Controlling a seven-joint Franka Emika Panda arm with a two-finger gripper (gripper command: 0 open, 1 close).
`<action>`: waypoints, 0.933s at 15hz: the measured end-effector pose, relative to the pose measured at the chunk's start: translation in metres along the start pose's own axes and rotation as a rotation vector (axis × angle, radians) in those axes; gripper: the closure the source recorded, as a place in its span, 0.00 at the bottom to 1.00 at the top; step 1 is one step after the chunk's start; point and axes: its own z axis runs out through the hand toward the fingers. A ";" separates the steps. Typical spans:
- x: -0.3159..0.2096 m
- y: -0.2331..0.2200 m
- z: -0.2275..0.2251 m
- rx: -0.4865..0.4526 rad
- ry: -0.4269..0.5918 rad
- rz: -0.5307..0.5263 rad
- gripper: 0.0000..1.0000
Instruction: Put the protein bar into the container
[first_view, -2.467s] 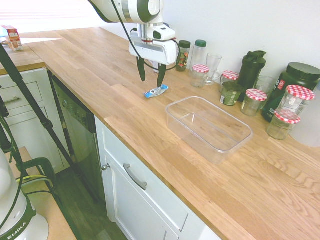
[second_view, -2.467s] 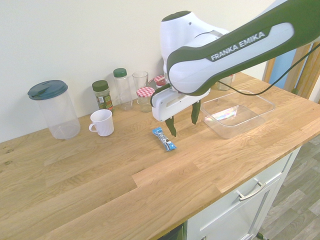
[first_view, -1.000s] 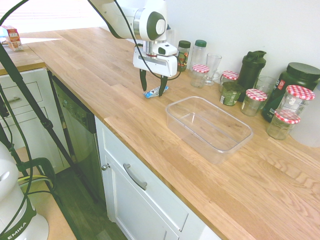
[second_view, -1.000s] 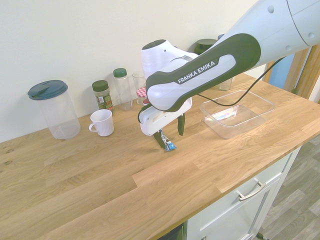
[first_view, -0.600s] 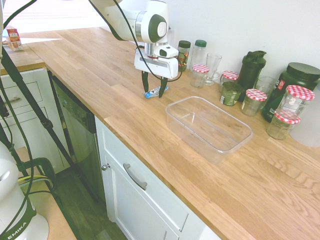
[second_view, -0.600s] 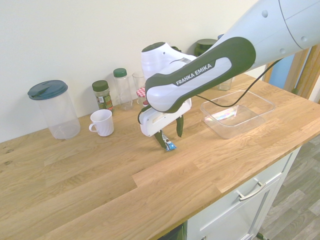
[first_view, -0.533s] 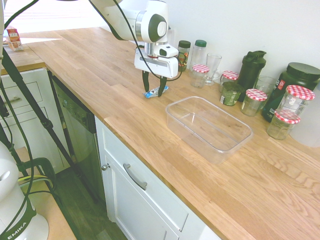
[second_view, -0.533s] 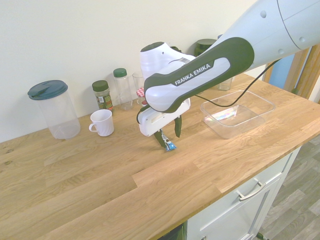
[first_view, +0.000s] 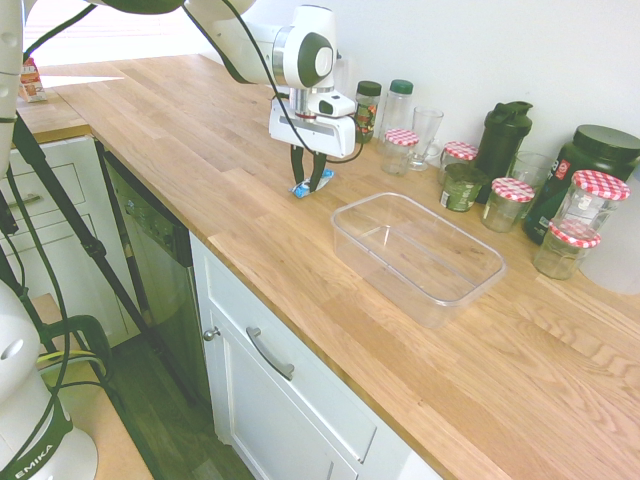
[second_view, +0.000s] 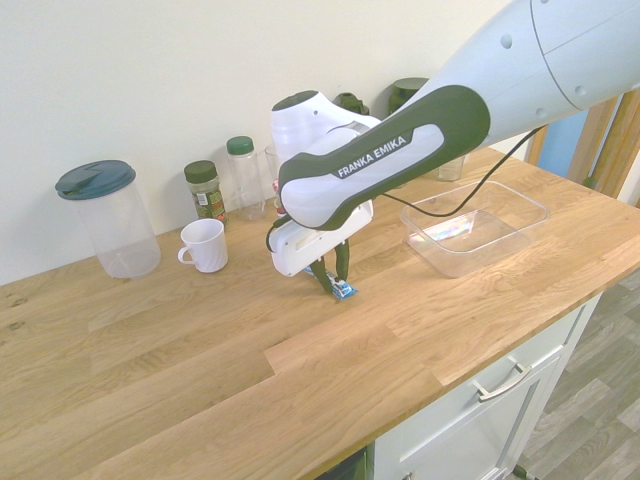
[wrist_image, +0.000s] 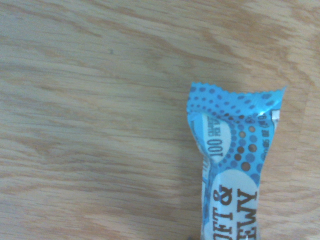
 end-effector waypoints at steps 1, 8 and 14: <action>-0.001 -0.001 0.000 -0.001 0.000 -0.001 1.00; 0.011 0.007 -0.024 0.024 0.032 0.022 1.00; 0.050 0.102 -0.100 0.104 0.070 0.164 1.00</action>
